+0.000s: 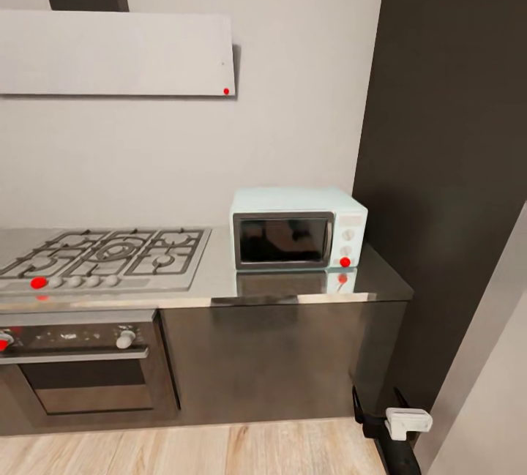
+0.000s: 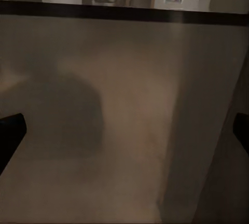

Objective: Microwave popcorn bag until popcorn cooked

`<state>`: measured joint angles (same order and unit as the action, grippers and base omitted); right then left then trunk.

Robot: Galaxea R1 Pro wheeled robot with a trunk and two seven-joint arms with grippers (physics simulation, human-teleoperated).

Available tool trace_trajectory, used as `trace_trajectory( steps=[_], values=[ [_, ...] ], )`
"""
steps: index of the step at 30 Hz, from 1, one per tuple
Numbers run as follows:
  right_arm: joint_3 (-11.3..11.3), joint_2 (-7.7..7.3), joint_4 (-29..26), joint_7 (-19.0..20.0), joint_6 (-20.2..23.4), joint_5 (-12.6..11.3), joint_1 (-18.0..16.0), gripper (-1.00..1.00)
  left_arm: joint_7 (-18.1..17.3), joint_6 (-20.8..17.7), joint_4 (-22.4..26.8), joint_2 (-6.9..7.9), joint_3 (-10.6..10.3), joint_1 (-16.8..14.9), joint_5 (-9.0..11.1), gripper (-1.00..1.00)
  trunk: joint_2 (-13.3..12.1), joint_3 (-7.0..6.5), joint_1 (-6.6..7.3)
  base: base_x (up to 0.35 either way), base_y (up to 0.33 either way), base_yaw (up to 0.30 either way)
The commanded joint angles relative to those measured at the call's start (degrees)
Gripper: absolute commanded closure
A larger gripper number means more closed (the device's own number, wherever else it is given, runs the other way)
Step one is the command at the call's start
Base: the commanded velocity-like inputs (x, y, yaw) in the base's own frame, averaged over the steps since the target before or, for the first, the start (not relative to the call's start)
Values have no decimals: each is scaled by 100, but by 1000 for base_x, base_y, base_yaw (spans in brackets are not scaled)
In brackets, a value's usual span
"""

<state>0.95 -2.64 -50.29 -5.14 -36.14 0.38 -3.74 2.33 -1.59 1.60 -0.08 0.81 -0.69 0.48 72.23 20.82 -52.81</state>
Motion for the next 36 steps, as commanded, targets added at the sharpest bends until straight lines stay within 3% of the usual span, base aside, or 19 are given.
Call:
trace_trajectory(
  steps=[1,7,14,19,25,36],
  values=[
    [10,-5,2,-30,-12,6,-4,-100,13,-17,7,-1,7,-1,5,-100,-38,-12,23,0,0,0],
    [10,-4,-49,-30,-2,6,-4,-100,10,-17,14,-26,2,-1,4,-100,-279,-120,155,0,0,0],
    [10,-8,-659,-26,99,6,-10,-100,13,-17,15,-36,4,-1,1,-100,-559,-246,308,0,0,0],
    [10,-8,-1713,-30,1352,6,-73,-100,12,-16,16,-36,7,-1,0,-100,-760,-335,418,0,0,0],
    [10,-8,-1893,2,2470,-2,-687,-100,13,-17,16,-37,7,-1,-1,-100,-1001,-443,550,0,0,0],
    [10,-8,-1910,5,2664,1,-785,-100,13,-10,16,-31,9,-1,3,-100,-1442,-640,792,22,0,0]
  ],
)
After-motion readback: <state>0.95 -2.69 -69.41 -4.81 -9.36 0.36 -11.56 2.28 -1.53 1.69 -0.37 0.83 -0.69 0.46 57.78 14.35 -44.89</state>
